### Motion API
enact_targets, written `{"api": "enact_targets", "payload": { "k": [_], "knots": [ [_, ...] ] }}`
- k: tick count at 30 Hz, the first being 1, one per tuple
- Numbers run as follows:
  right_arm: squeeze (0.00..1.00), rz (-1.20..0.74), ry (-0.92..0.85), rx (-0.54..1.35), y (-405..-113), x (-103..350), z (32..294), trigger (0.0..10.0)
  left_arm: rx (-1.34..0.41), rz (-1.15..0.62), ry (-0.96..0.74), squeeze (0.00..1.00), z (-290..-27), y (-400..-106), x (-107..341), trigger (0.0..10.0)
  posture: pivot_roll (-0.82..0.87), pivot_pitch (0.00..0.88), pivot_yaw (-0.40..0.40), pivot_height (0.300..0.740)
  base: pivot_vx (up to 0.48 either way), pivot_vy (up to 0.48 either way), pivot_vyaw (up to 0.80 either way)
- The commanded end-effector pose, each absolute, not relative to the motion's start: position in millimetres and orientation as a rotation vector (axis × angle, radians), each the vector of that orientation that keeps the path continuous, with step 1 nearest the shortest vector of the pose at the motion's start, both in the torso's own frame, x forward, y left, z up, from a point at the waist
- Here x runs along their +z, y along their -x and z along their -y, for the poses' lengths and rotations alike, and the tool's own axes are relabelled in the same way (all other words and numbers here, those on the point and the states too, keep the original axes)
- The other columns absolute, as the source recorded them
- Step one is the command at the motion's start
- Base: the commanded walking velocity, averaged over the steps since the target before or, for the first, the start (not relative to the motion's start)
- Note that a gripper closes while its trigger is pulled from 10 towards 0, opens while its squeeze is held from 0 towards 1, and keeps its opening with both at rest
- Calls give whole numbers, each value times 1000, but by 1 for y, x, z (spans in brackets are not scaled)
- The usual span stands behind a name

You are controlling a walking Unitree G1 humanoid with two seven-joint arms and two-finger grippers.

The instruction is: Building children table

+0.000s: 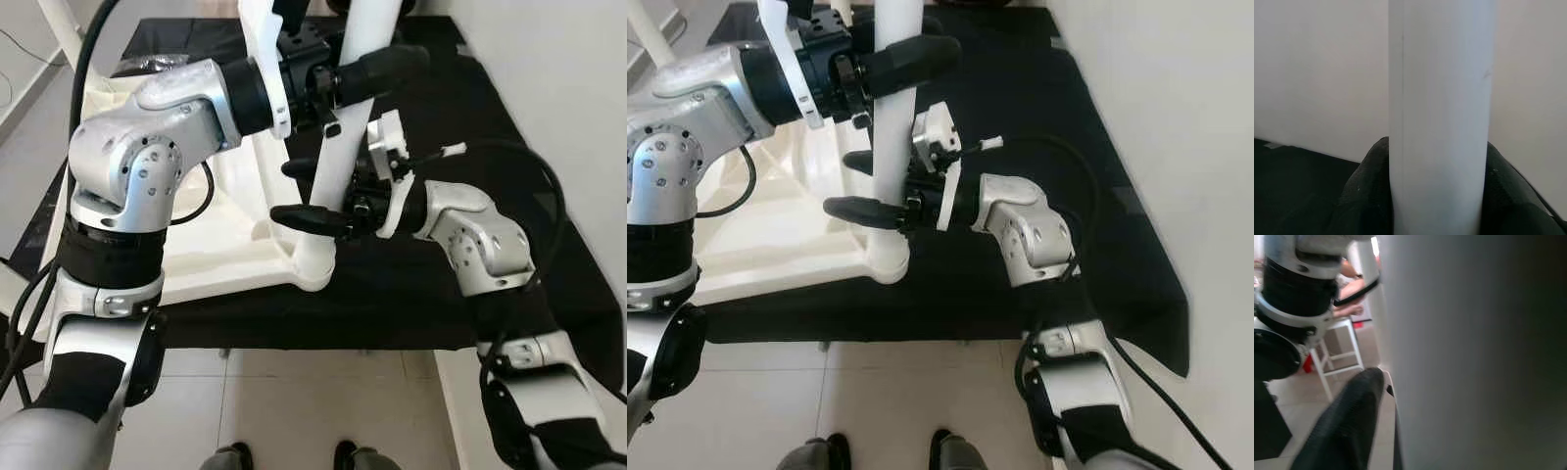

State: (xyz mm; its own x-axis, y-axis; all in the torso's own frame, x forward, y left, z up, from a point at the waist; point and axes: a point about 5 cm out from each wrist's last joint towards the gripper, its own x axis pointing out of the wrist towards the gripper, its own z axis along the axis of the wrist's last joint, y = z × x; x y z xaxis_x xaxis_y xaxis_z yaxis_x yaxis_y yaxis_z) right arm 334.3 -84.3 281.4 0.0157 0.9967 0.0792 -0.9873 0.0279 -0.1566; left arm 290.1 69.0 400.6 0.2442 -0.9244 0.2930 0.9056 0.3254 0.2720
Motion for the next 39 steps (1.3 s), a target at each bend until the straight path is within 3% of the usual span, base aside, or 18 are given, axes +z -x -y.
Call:
{"api": "enact_targets", "payload": {
  "k": [1, 10, 19, 20, 22, 23, 27, 39],
  "knots": [
    [0, 179, 97, 1697, -328, 279, 69, 0, -1275, 389, -45, 0, -67, -290, 392, 0, 77, 239, -14, 740, 0, 0, 0],
    [0, 148, 184, 1806, -329, 272, 70, 0, -1281, 392, -53, 0, -79, -285, 390, 0, 73, 241, -12, 740, 0, 0, 0],
    [0, 125, 310, 1785, -324, 256, 76, 0, -1286, 412, -55, 0, -73, -282, 390, 0, 57, 237, -13, 740, 0, 0, 0],
    [0, 127, 328, 1769, -323, 255, 78, 0, -1274, 431, -46, 200, -71, -282, 392, 0, 57, 237, -13, 740, 0, 0, 0],
    [0, 130, 337, 1760, -322, 254, 79, 0, -1265, 444, -38, 200, -71, -283, 393, 0, 57, 237, -13, 740, 0, 0, 0],
    [0, 136, 341, 1750, -322, 255, 80, 0, -1263, 444, -23, 1000, -70, -284, 393, 10000, 49, 238, -15, 740, 0, 0, 0],
    [0, 141, 352, 1738, -320, 255, 81, 0, -1258, 444, 2, 1000, -71, -286, 394, 10000, 46, 238, -15, 740, 0, 0, 0],
    [0, 77, 431, 1645, -317, 248, 76, 0, -1145, 457, 39, 1000, -118, -279, 391, 10000, 38, 246, -41, 740, 0, 0, 0]
  ]
}}
